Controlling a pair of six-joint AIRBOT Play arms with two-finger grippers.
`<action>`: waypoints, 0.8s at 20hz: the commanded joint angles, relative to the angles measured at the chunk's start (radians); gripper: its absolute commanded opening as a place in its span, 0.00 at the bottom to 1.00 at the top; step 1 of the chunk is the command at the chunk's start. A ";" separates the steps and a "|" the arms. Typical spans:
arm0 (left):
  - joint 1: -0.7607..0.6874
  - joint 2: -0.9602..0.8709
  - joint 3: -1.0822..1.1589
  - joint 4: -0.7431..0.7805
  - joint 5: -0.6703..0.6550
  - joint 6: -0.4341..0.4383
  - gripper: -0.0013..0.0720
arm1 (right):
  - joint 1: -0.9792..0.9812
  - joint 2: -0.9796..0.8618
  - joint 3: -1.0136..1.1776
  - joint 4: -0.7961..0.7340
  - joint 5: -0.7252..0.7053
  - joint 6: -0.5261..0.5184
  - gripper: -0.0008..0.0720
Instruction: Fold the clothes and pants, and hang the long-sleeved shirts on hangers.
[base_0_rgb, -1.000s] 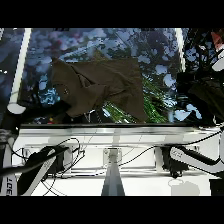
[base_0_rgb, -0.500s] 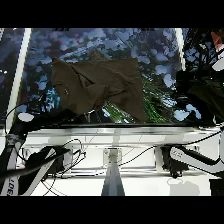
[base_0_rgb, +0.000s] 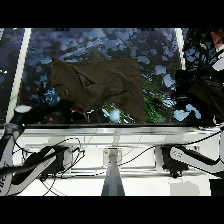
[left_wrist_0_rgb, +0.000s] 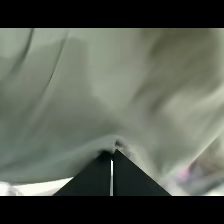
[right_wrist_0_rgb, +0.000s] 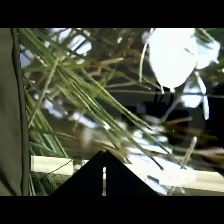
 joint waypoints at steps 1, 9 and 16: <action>0.000 -0.009 0.216 -0.133 -0.003 0.078 0.03 | 0.000 0.000 0.000 0.001 -0.022 0.000 0.02; 0.026 -0.010 0.495 0.194 -0.120 -0.375 0.03 | 0.000 0.000 0.000 -0.008 -0.024 0.000 0.02; 0.063 -0.017 0.492 0.445 -0.242 -0.377 0.03 | 0.000 0.000 -0.001 -0.023 0.021 -0.090 0.02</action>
